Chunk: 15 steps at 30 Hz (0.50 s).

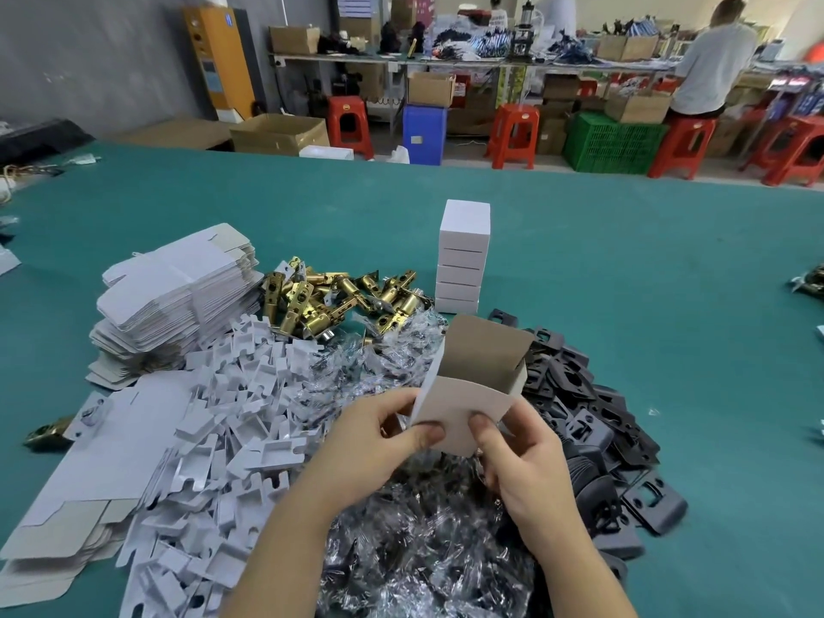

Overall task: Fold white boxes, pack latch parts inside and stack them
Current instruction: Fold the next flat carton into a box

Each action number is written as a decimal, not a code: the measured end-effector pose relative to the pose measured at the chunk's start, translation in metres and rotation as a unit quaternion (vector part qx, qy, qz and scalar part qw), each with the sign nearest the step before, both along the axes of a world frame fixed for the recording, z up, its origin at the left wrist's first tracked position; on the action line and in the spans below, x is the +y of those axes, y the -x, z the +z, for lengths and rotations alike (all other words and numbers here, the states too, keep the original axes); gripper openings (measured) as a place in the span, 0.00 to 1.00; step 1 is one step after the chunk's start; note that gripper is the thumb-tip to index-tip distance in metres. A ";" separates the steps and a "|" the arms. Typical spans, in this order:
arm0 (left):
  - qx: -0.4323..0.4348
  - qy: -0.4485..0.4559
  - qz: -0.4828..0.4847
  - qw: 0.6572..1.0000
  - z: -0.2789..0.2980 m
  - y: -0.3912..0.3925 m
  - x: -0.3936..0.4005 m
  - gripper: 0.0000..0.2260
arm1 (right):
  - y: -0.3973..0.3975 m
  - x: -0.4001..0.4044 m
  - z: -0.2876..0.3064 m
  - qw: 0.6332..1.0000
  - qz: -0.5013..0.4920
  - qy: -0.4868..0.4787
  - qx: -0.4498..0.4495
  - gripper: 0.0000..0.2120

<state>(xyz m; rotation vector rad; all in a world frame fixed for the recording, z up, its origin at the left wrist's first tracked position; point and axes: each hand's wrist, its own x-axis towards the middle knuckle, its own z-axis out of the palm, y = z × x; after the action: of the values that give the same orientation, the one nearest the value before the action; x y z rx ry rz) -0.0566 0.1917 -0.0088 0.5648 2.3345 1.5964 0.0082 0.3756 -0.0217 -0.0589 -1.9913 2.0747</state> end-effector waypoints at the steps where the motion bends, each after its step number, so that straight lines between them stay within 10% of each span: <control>1: 0.004 0.010 0.002 1.000 -0.001 0.000 0.000 0.13 | 0.000 0.000 -0.001 1.000 0.000 -0.001 -0.004 0.10; 9: -0.041 -0.060 0.184 0.980 0.008 0.013 -0.007 0.19 | 0.003 0.001 -0.006 0.999 -0.010 -0.016 -0.028 0.11; 13: 0.060 0.150 0.225 0.961 0.009 0.041 -0.003 0.04 | 0.005 0.001 -0.006 0.999 -0.008 -0.005 -0.044 0.13; 15: 0.116 0.234 0.212 0.942 0.014 0.064 0.006 0.13 | 0.005 0.000 -0.006 0.999 0.000 0.001 -0.048 0.14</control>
<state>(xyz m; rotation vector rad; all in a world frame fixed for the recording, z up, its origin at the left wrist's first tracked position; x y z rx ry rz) -0.1202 0.1973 0.0056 0.1485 3.0381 1.0773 0.0031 0.3760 -0.0279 -0.1637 -2.0441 2.1109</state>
